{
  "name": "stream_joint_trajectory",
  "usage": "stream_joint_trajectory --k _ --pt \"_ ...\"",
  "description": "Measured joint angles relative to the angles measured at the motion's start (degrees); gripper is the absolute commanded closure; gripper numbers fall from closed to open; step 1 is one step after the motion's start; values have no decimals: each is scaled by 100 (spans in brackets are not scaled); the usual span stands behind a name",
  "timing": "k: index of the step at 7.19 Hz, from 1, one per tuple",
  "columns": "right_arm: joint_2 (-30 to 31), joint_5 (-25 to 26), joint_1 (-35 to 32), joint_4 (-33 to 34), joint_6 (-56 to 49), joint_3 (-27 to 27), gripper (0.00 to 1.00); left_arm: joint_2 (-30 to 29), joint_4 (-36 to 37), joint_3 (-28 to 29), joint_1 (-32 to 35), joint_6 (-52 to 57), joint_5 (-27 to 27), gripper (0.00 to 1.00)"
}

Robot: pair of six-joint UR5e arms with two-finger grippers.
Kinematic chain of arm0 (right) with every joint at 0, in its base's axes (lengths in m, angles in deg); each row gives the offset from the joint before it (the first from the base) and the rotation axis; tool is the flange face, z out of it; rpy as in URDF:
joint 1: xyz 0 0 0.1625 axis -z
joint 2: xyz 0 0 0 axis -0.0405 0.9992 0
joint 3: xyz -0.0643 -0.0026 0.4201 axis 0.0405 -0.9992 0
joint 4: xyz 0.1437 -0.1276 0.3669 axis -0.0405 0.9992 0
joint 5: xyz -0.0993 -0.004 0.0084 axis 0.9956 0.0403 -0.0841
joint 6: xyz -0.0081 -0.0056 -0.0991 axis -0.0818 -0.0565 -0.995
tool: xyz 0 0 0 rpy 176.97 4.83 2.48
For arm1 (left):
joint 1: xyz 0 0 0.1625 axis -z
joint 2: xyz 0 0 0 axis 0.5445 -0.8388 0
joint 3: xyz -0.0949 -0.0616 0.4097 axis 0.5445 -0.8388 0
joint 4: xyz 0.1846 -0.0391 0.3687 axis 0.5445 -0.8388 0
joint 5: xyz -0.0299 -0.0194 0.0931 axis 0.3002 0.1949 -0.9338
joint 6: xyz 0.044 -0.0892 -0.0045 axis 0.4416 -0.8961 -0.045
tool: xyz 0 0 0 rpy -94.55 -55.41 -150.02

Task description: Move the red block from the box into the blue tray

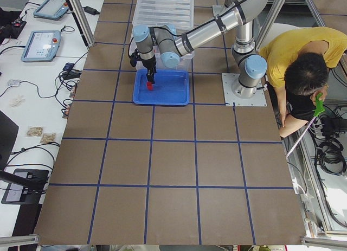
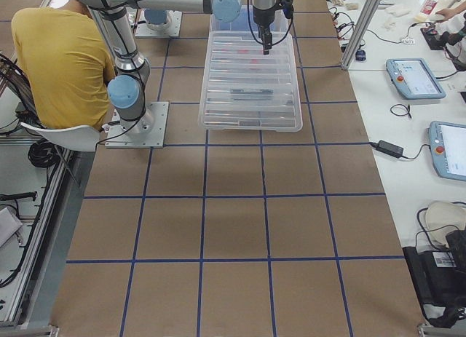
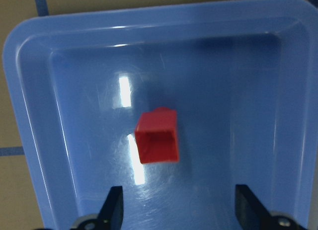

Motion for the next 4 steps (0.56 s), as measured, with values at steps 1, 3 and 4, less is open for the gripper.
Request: stream_joint_trajectory --k 1,3,4 --pt "-3 -2 1 3 -1 2 0 160 -6 29 34 -3 5 0" --pt "-5 -1 1 9 -2 4 0 699 -197 170 127 -19 31 0" --pt "-5 1 2 8 -2 7 0 1046 -461 295 184 -58 49 0"
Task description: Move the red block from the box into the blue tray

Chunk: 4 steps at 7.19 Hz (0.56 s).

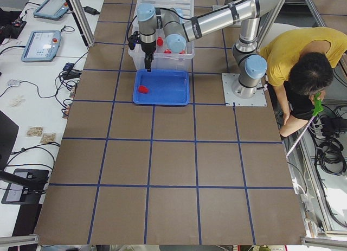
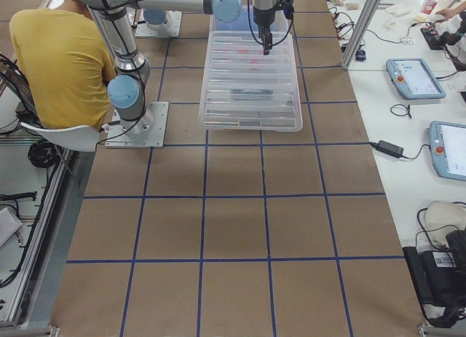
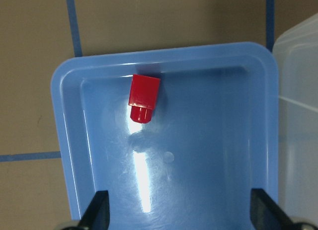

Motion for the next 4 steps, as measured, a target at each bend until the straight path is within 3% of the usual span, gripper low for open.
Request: stream_joint_trajectory --k 4 --pt "-5 4 0 2 0 3 0 748 -747 461 1078 -1182 21 0"
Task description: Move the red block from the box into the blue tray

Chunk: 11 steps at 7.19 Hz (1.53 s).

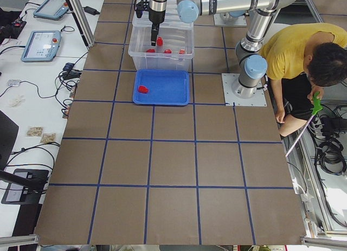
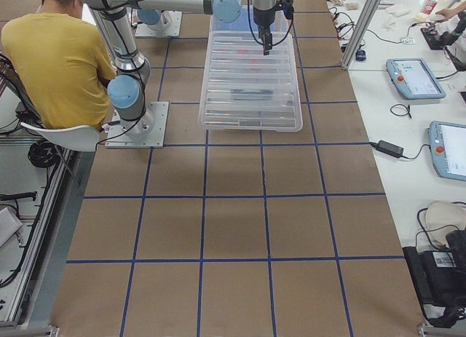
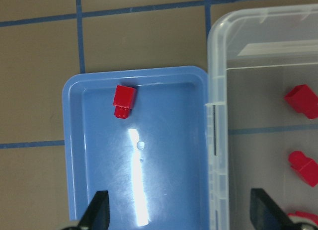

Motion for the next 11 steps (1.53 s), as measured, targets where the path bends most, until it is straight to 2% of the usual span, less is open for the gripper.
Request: stream_joint_trajectory --k 2,6,11 --pt "0 -5 0 0 0 0 0 78 -537 192 209 -230 4 0" --pt "-16 -8 0 -4 0 0 0 242 -928 217 259 -228 5 0" --pt "-44 -8 0 -10 2 0 0 411 -995 170 308 -189 194 0"
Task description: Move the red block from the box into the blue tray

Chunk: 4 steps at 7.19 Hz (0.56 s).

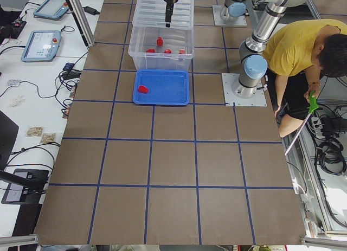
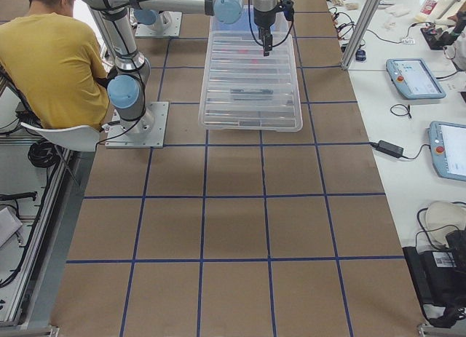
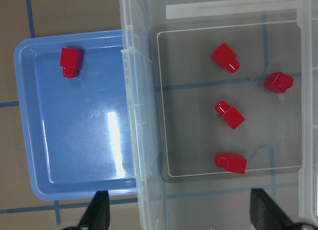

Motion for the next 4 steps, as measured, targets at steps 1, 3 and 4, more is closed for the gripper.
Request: stream_joint_trajectory --k 1,3,4 --pt "0 0 0 -1 -1 0 0 2 1 -7 -1 0 -1 0" --pt "0 0 0 -7 -2 0 0 -1 4 -19 -5 -6 -21 0" --pt "0 2 0 -8 -2 0 0 -6 5 -30 -5 -18 -49 0"
